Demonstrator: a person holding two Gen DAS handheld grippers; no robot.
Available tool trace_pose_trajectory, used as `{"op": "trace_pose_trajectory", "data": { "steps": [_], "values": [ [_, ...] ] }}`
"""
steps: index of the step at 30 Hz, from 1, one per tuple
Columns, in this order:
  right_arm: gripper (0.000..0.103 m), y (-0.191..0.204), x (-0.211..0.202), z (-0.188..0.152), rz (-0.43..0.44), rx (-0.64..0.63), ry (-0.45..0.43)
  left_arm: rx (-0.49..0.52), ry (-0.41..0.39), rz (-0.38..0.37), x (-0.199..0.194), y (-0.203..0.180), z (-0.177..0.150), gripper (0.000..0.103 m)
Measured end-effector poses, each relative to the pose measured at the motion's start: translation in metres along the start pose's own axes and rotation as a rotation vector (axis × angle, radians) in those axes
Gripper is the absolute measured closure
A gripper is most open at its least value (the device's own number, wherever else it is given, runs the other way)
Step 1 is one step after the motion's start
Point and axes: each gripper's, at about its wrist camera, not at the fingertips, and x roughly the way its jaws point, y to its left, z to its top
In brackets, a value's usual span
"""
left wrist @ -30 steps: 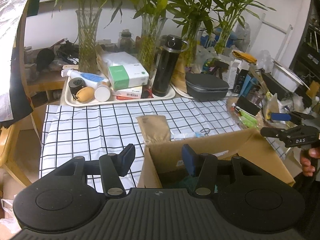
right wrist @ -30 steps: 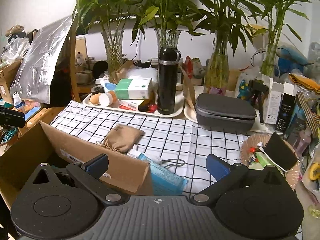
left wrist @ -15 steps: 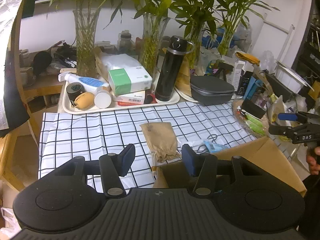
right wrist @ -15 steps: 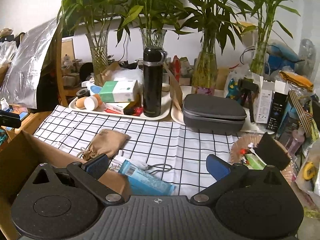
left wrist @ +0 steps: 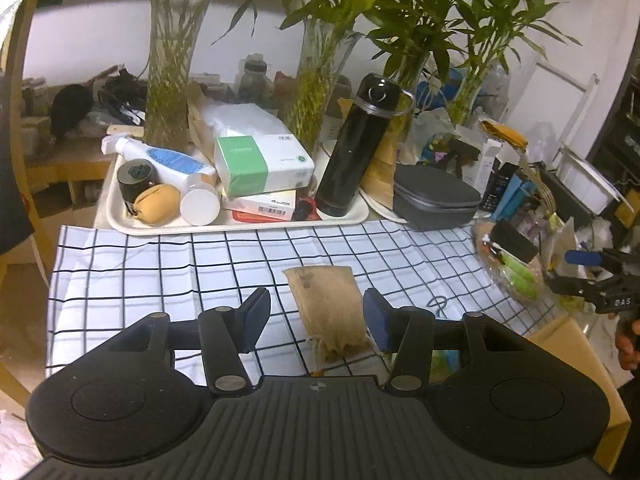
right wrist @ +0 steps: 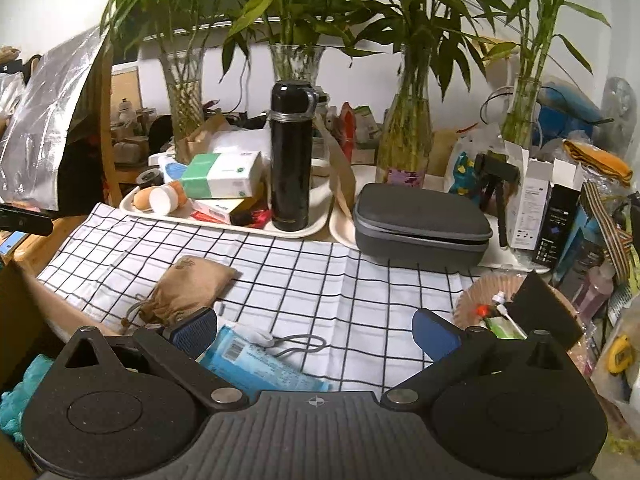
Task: Organize soft objects
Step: 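Lower the left gripper onto the tan drawstring pouch and close it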
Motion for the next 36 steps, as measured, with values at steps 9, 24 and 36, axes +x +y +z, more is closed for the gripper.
{"op": "trace_pose_trajectory", "data": {
  "steps": [9, 24, 36],
  "values": [
    [0.0, -0.017, 0.02, -0.001, -0.048, 0.054, 0.035, 0.01, 0.044, -0.033, 0.046, 0.012, 0.001, 0.053],
    [0.0, -0.021, 0.05, -0.004, -0.052, 0.038, 0.107, 0.036, 0.187, -0.117, 0.114, 0.028, -0.005, 0.054],
    [0.0, -0.021, 0.065, -0.004, -0.036, 0.039, 0.139, 0.065, 0.248, -0.154, 0.154, 0.031, -0.007, 0.059]
  ]
}}
